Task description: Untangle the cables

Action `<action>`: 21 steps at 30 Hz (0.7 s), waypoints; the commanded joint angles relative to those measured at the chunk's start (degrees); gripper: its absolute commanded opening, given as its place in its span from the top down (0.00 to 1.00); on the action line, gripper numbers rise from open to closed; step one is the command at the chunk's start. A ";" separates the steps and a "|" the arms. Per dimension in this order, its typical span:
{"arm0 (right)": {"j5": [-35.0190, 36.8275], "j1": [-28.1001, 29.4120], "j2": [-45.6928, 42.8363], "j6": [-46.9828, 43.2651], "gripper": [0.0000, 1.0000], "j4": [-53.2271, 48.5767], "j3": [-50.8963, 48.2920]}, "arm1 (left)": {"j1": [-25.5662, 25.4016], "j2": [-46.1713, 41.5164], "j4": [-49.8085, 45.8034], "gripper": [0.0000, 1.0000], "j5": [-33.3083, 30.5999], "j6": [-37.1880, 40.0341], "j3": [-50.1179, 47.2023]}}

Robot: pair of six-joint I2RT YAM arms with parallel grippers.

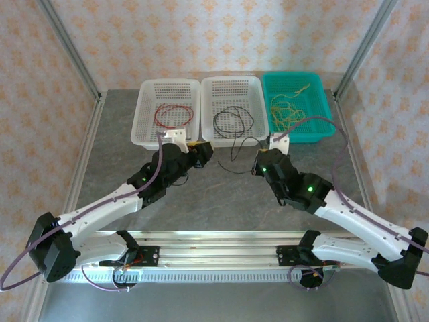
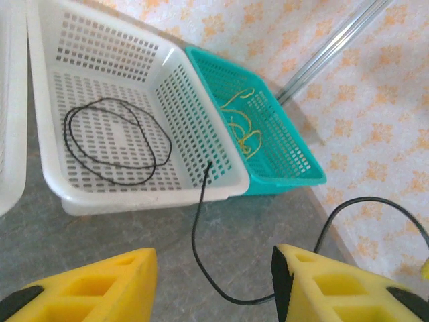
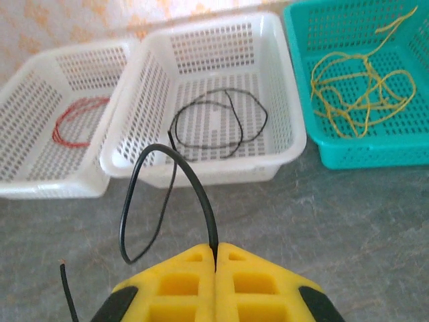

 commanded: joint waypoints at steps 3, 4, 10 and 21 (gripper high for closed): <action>2.23 -2.68 2.43 -3.41 1.00 -0.08 6.79 | 1.91 1.80 0.31 0.51 1.81 3.37 4.66; 2.06 -3.39 3.08 -3.92 1.00 -0.04 7.94 | 2.33 2.07 0.31 0.51 2.10 3.62 5.20; 1.73 -7.76 8.74 -6.43 1.00 -0.08 15.12 | 5.67 4.43 0.23 0.51 3.74 4.94 8.63; -7.84 -18.71 25.68 -10.34 1.00 6.44 26.22 | 12.74 10.66 1.19 0.51 7.49 7.34 14.98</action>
